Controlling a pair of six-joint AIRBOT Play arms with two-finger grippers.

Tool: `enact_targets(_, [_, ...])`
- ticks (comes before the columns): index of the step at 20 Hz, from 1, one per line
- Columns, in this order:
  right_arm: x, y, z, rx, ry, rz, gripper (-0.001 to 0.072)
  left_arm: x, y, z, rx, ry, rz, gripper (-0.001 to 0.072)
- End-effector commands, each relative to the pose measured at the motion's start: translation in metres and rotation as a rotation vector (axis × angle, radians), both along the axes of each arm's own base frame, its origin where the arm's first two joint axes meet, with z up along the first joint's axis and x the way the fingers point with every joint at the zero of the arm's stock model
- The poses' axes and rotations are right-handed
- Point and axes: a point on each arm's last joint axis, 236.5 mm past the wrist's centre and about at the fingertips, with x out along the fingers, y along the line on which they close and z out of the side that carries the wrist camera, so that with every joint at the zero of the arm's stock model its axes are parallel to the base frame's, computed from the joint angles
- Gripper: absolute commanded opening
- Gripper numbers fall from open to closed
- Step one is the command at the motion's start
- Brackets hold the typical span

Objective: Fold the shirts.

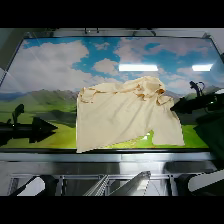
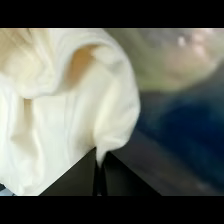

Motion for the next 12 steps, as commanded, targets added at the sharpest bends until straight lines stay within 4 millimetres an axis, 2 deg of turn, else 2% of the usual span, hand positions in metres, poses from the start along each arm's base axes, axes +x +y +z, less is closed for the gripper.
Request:
enact_targets(1, [0.0,0.015,0.013,0.029,-0.021,0.041,0.0018,-0.032,-0.019,-0.022,0.017,0.119,-0.114,0.072])
enact_targets(2, [0.0,0.013,0.018,0.026,-0.03,0.037,0.0018,-0.035,-0.029,-0.025,0.008,0.136,-0.159,0.0639])
enact_targets(3, [0.001,0.01,0.024,0.021,-0.043,0.032,0.0018,-0.039,-0.04,-0.029,0.006,0.152,-0.207,0.0624])
enact_targets(8, [0.006,0.005,0.05,-0.003,-0.104,0.022,0.0018,-0.043,-0.09,-0.071,0.055,0.209,-0.344,0.0624])
enact_targets(10, [0.005,0.006,0.058,-0.005,-0.117,0.029,0.0018,-0.048,-0.103,-0.086,0.064,0.24,-0.387,0.0604])
enact_targets(11, [0.005,0.006,0.061,-0.006,-0.122,0.031,0.0018,-0.046,-0.106,-0.088,0.061,0.246,-0.409,0.0444])
enact_targets(12, [0.005,0.006,0.064,-0.006,-0.125,0.03,0.0018,-0.041,-0.109,-0.088,0.057,0.245,-0.425,0.044])
